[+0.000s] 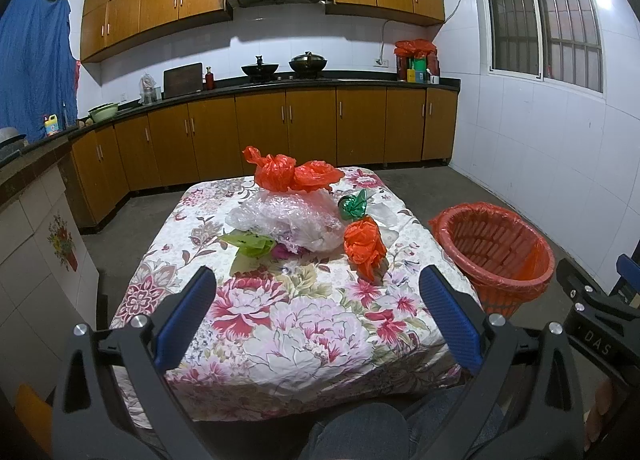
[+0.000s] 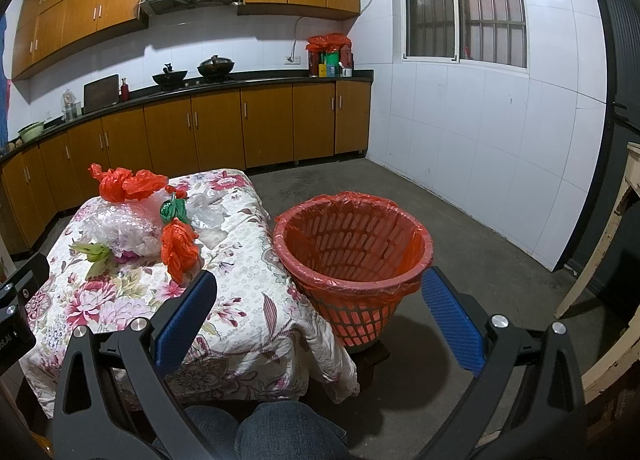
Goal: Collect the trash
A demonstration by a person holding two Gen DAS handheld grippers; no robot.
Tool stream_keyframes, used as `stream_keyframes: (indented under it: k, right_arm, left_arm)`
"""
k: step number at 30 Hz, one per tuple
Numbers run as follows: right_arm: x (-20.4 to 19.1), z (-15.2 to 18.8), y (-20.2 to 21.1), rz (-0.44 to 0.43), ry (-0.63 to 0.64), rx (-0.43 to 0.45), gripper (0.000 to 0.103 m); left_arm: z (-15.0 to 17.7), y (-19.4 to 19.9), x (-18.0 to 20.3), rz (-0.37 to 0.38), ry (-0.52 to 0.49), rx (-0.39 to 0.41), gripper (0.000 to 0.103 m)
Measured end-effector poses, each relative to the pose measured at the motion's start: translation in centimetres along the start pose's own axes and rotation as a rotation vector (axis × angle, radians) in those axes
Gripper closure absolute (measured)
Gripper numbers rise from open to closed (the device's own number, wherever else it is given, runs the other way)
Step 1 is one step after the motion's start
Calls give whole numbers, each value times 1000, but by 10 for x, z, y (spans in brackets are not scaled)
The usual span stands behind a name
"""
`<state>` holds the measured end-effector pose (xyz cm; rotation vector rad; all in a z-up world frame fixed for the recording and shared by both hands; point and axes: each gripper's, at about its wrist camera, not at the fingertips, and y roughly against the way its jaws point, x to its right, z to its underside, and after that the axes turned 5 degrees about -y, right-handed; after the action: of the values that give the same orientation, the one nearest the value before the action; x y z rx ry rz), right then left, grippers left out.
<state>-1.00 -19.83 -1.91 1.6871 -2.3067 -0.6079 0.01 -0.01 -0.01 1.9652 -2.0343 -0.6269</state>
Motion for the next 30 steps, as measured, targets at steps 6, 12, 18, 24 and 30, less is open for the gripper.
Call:
stream_keyframes:
  k: [6,12,18,24,30]
  right_arm:
    - [0,0,0,0,0,0,2]
    - [0,0,-1,0,0,0,2]
    - [0,0,-2,0,0,-1,2]
    - [0,0,-3,0,1,-1,2]
    - [0,1,-4,2,1,-2,2]
  left_arm:
    - [0,0,0,0,1,-1,4]
    - [0,0,0,1,1,-1,4]
    - [0,0,0,1,2,-3,4]
    - [0,1,0,2,2,-5,4]
    - [0,1,0,2,3,-6,4]
